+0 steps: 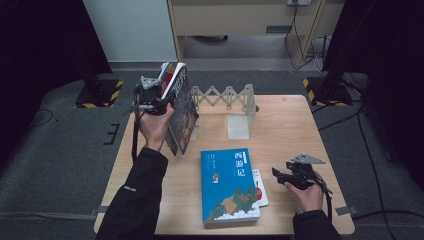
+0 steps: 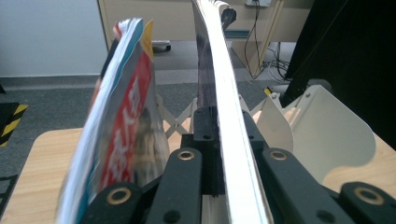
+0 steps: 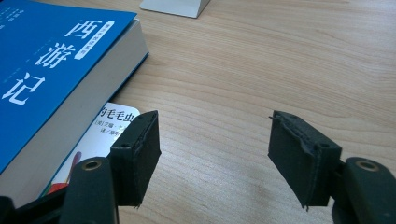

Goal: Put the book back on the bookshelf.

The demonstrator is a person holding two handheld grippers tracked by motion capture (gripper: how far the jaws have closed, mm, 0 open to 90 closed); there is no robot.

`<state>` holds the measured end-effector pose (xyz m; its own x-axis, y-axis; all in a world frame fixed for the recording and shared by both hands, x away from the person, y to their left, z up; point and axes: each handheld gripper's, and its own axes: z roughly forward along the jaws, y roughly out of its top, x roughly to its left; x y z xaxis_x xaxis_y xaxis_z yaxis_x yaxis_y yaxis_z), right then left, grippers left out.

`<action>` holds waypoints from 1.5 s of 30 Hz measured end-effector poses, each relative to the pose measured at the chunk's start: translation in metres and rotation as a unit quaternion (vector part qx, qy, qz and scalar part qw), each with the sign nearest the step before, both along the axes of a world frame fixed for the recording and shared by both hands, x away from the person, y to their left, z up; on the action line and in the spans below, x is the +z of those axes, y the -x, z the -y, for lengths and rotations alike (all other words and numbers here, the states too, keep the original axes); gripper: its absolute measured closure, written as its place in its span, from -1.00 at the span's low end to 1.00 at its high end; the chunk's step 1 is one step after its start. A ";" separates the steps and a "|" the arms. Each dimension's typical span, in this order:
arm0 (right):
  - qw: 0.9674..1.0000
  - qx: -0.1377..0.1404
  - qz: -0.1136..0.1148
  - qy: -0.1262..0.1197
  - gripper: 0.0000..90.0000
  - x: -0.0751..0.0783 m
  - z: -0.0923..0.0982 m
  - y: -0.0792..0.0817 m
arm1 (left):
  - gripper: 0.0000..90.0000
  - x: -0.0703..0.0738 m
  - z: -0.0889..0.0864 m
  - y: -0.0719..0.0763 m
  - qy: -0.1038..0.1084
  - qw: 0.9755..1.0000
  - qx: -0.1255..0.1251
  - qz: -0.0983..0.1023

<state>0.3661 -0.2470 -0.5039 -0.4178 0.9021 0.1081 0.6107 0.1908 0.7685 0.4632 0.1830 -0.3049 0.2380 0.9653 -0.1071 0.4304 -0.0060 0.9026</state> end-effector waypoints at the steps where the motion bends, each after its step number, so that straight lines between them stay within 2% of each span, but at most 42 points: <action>1: 1.000 0.000 0.000 -0.001 -0.25 0.000 0.000 0.000 | 0.82 -0.001 0.001 -0.005 -0.003 1.000 0.006 -0.003; 8: 1.000 0.000 0.000 -0.003 -0.25 0.000 0.001 -0.001 | 0.82 -0.012 0.006 -0.031 -0.028 0.999 0.041 -0.006; 14: 1.000 -0.001 -0.001 -0.004 -0.25 0.000 0.001 -0.001 | 0.82 -0.023 0.009 -0.040 -0.033 0.998 0.055 -0.007; 16: 1.000 0.001 -0.001 -0.003 -0.25 0.000 0.002 -0.001 | 0.82 -0.026 0.010 -0.041 -0.034 0.998 0.059 -0.005; 22: 1.000 0.001 0.000 -0.003 -0.24 0.000 0.001 -0.001 | 0.82 -0.031 0.014 -0.042 -0.072 0.995 0.065 -0.008; 33: 1.000 0.002 -0.003 -0.004 -0.24 0.000 0.001 -0.001 | 0.81 -0.037 0.007 -0.040 -0.079 0.994 0.073 -0.013; 37: 1.000 0.003 0.000 -0.002 -0.24 0.000 0.001 -0.001 | 0.75 -0.037 0.008 -0.037 -0.099 0.993 0.070 -0.011; 39: 1.000 0.003 0.000 -0.002 -0.24 0.000 0.001 -0.001 | 0.69 -0.035 0.007 -0.034 -0.090 0.994 0.068 0.001; 40: 1.000 0.002 0.001 -0.002 -0.25 0.000 0.000 -0.001 | 0.59 -0.034 0.006 -0.032 -0.085 0.994 0.067 0.001; 45: 1.000 0.002 0.001 -0.002 -0.25 0.000 0.000 -0.001 | 0.39 -0.030 0.000 -0.020 -0.074 0.996 0.046 0.009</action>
